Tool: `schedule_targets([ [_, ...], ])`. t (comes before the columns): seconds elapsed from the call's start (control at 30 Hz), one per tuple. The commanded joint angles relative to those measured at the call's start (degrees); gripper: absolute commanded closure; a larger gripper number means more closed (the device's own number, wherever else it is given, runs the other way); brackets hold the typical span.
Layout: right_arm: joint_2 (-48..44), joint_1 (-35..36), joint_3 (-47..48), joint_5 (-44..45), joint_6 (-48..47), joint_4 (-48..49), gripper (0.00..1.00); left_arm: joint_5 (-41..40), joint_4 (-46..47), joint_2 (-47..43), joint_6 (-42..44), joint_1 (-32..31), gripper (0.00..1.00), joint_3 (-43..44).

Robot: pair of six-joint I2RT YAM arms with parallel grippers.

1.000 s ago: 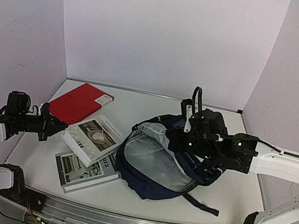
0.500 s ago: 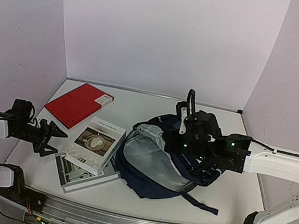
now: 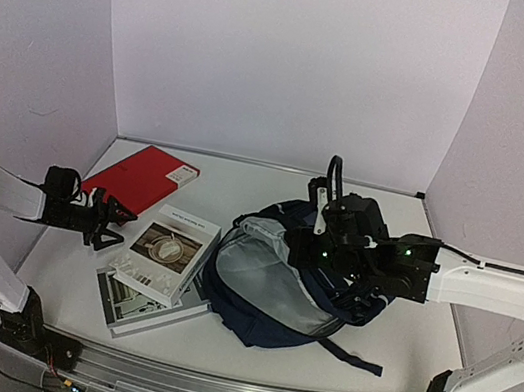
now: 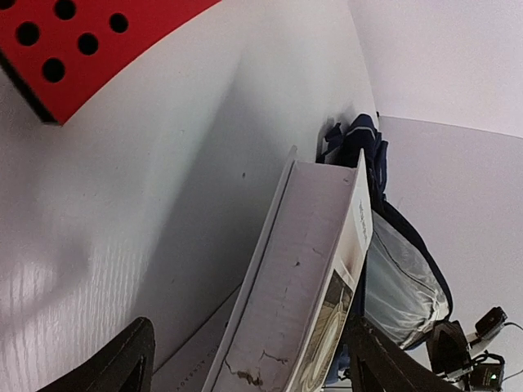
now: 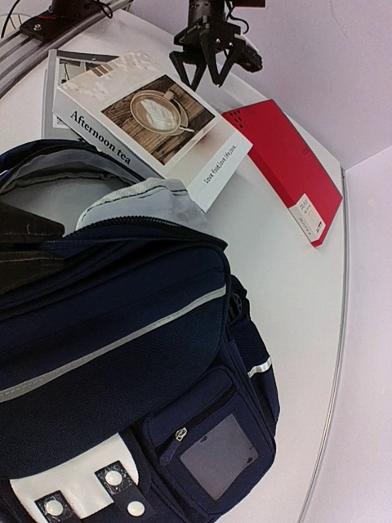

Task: Pack the student bag
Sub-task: Place the book at the center of the board, then pick up the book from the center of the board.

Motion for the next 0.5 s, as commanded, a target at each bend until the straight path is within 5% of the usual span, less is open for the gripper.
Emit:
schedule_targets([
  [0.0,-2.02,-0.2,3.91,2.11,-0.02,6.46,1.0,9.33,14.79,6.08,0.6,-0.63,0.19,0.9],
  [0.47,-1.15,-0.2,4.45,1.54,0.07,6.48,1.0,14.81,12.74,14.59,6.01,-4.47,0.17,3.4],
])
